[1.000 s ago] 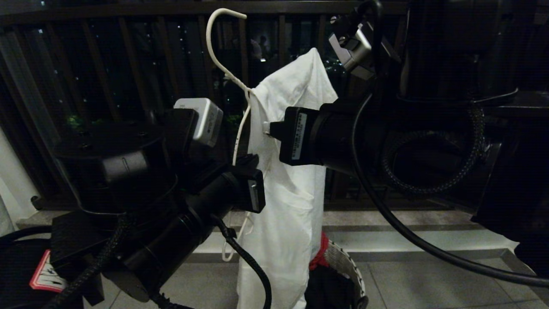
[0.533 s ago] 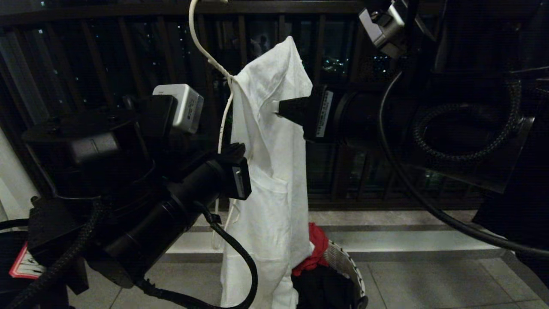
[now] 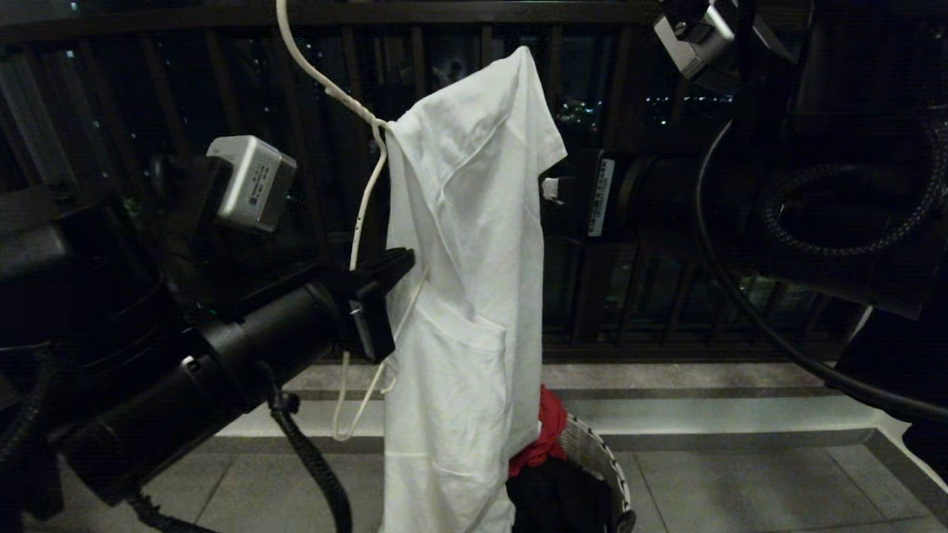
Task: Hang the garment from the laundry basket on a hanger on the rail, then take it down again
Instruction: Hang the clothes on the clothes rack
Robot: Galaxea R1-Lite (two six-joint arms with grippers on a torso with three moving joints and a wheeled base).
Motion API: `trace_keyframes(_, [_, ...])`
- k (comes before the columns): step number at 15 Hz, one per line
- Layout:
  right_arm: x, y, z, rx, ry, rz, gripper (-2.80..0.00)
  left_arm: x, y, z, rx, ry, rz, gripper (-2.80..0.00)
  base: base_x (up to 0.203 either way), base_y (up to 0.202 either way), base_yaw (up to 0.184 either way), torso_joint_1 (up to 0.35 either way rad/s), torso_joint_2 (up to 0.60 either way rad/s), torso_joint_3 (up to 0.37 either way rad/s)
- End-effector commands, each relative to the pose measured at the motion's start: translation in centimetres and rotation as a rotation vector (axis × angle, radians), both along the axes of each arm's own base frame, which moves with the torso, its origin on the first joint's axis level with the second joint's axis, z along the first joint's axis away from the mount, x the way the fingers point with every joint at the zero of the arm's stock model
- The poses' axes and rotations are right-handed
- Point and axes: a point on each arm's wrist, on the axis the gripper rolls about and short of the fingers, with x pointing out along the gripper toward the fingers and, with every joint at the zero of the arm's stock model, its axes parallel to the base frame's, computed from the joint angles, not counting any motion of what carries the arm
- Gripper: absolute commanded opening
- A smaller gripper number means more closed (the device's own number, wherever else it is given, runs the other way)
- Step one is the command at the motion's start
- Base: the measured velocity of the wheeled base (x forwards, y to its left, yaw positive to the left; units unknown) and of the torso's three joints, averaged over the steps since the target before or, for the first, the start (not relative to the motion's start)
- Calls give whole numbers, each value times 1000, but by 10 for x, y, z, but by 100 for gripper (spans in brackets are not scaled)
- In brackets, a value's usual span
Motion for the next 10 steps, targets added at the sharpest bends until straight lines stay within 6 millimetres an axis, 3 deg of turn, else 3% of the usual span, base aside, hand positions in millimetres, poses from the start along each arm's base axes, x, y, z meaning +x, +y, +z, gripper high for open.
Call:
trace_keyframes(1, [-6,-6,4,-2,3,2,-280,-6,14,7,-22,-32,-23,-280,0,0,0,0,0,0])
trace_keyframes(6, [-9,-5,11,101,2,59,-280,-8,16,1,-10,-20,-78,-280,0,0,0,0,0,0])
trace_keyframes(10, [-12,0,2,156,47,185,-280,-7,16,2,-26,-11,-87,-280,0,0,0,0,0,0])
